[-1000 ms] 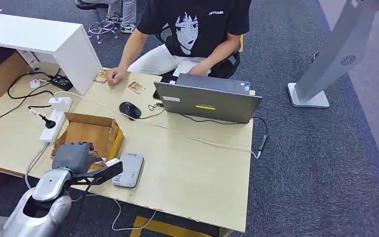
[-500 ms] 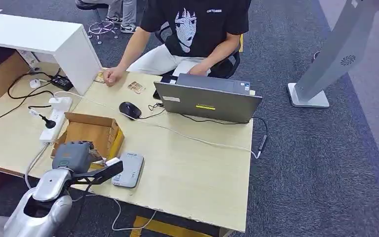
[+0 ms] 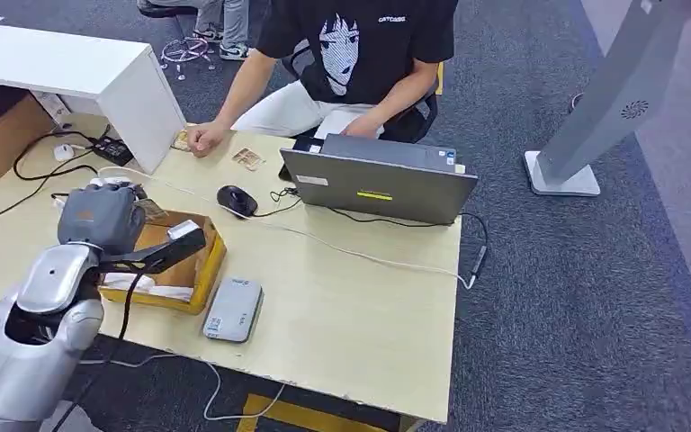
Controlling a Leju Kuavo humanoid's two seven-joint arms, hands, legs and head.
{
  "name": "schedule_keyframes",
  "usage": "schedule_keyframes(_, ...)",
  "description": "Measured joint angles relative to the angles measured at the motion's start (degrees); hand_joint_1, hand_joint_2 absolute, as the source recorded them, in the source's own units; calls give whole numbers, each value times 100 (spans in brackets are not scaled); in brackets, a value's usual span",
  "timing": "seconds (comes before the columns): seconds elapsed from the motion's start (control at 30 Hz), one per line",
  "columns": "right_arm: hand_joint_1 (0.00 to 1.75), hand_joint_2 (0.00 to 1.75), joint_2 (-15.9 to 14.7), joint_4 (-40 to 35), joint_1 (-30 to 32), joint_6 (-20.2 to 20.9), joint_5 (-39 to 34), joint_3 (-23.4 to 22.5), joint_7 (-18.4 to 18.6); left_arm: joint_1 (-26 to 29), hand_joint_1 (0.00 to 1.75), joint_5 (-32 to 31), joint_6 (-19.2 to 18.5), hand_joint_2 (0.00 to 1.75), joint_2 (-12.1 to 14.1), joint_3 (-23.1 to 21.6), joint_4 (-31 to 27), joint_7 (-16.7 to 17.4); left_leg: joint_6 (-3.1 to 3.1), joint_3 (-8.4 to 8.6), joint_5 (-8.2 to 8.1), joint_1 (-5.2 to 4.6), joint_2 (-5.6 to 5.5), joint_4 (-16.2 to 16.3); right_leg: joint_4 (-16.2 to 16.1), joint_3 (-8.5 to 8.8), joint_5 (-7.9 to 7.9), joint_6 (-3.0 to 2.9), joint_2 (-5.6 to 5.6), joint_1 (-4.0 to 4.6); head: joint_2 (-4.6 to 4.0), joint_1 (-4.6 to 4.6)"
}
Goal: Pass the card to the sensor for recognition and then transmit it.
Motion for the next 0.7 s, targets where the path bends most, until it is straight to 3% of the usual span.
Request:
schedule_keyframes(0.2,0,175,0,-48,54,0,-85,122,44,-234,175,-52,63,175,96,-4,-164,-35,0,0,0,0,0,0,-1,-5,0,0,0,0,0,0)
schedule_keyframes(0.53,0,175,0,-31,65,0,193,168,-144,-1005,175,-1159,483,175,194,-297,-203,125,1,0,2,0,0,0,0,2,1,0,0,0,0,0)
schedule_keyframes(0.7,0,175,0,50,15,0,322,146,-262,-1236,175,-1353,656,175,192,-424,-129,157,1,0,1,-1,2,1,0,3,2,0,2,-1,0,0)
